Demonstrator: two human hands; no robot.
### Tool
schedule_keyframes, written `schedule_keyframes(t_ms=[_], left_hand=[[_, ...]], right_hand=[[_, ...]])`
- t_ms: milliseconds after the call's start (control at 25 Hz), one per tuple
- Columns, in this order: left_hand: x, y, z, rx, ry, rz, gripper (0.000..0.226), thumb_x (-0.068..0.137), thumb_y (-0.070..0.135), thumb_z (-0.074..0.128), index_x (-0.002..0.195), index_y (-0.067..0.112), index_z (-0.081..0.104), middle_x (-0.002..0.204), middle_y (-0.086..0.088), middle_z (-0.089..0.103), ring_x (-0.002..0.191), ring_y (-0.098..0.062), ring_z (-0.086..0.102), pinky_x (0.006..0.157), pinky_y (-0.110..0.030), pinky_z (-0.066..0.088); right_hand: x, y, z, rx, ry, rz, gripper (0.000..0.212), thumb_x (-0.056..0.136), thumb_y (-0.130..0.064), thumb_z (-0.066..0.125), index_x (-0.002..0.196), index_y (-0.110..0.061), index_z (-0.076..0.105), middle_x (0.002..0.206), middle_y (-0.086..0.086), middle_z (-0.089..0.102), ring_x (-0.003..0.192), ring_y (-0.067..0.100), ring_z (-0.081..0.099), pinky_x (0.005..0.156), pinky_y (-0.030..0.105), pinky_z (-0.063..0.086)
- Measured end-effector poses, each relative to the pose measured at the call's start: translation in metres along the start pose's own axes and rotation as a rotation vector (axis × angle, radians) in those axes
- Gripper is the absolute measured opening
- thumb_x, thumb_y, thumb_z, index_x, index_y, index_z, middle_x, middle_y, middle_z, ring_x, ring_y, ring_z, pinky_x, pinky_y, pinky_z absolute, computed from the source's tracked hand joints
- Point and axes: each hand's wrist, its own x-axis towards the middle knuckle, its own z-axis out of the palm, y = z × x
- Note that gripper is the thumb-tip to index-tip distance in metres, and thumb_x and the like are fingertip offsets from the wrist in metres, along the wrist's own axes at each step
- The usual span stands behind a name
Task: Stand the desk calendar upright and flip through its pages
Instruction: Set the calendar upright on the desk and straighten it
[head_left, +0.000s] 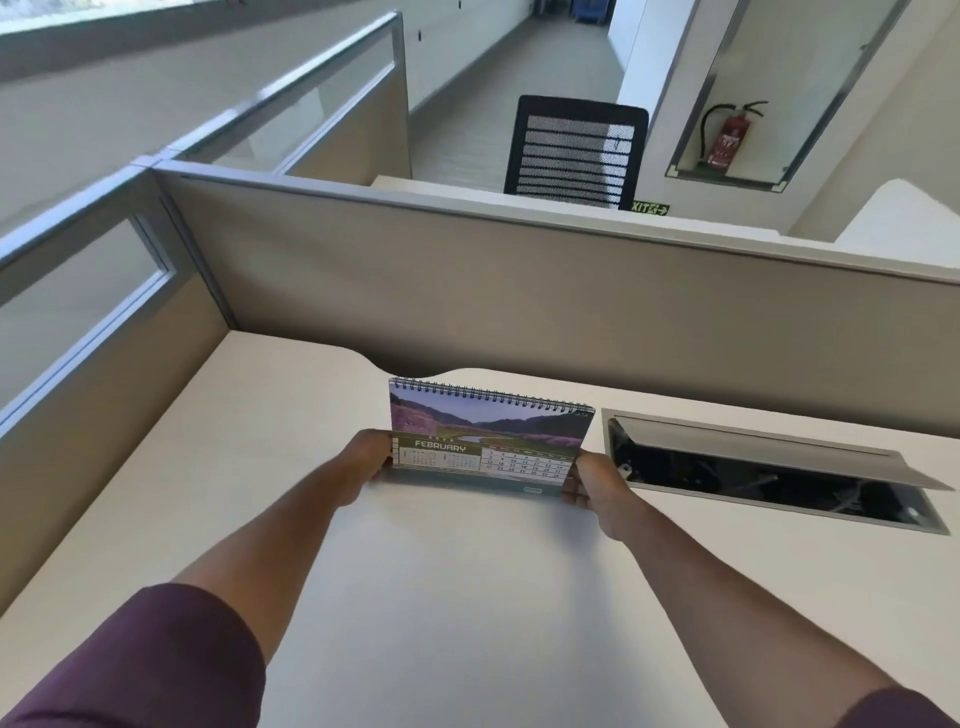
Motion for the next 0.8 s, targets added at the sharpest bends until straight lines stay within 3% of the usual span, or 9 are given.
schedule_keyframes(t_ms=[160, 280, 400, 640, 800], left_hand=[[0.01, -0.008, 0.002, -0.015, -0.032, -0.014, 0.036, 0.095, 0.011, 0.037, 0.082, 0.014, 0.07, 0.083, -0.011, 0.071, 0.073, -0.023, 0.057, 0.06, -0.028, 0.037], [0.013, -0.012, 0.001, -0.093, -0.076, -0.007, 0.034, 0.096, 0.011, 0.041, 0.093, 0.011, 0.075, 0.101, -0.013, 0.076, 0.095, -0.027, 0.069, 0.086, -0.034, 0.054], [0.014, -0.015, 0.001, -0.152, -0.095, 0.012, 0.036, 0.097, 0.008, 0.04, 0.101, 0.011, 0.076, 0.109, -0.013, 0.076, 0.104, -0.027, 0.071, 0.099, -0.037, 0.054], [0.014, -0.017, 0.006, -0.205, -0.082, 0.034, 0.04, 0.098, 0.003, 0.035, 0.106, 0.01, 0.074, 0.114, -0.014, 0.074, 0.11, -0.029, 0.068, 0.1, -0.038, 0.053], [0.017, -0.017, 0.006, -0.18, -0.067, 0.021, 0.044, 0.097, 0.004, 0.032, 0.098, 0.02, 0.073, 0.114, -0.01, 0.074, 0.1, -0.024, 0.064, 0.075, -0.028, 0.048]], right_hand=[[0.007, 0.008, 0.0, 0.04, 0.032, -0.02, 0.026, 0.098, -0.017, 0.051, 0.085, -0.015, 0.073, 0.078, 0.004, 0.078, 0.072, 0.02, 0.069, 0.068, 0.031, 0.057], [0.011, 0.008, 0.001, 0.059, 0.04, -0.017, 0.025, 0.097, -0.019, 0.052, 0.087, -0.015, 0.074, 0.076, 0.003, 0.078, 0.071, 0.019, 0.069, 0.068, 0.031, 0.058], [0.011, 0.007, 0.001, 0.073, 0.035, -0.011, 0.025, 0.098, -0.021, 0.053, 0.085, -0.015, 0.073, 0.075, 0.002, 0.078, 0.069, 0.018, 0.069, 0.07, 0.031, 0.059], [0.007, 0.008, -0.001, 0.118, 0.024, -0.009, 0.024, 0.098, -0.019, 0.052, 0.086, -0.015, 0.073, 0.077, 0.003, 0.078, 0.072, 0.018, 0.069, 0.071, 0.031, 0.059], [0.008, 0.007, 0.0, 0.123, 0.031, -0.016, 0.024, 0.096, -0.019, 0.053, 0.083, -0.015, 0.073, 0.074, 0.002, 0.078, 0.07, 0.017, 0.07, 0.068, 0.029, 0.058]])
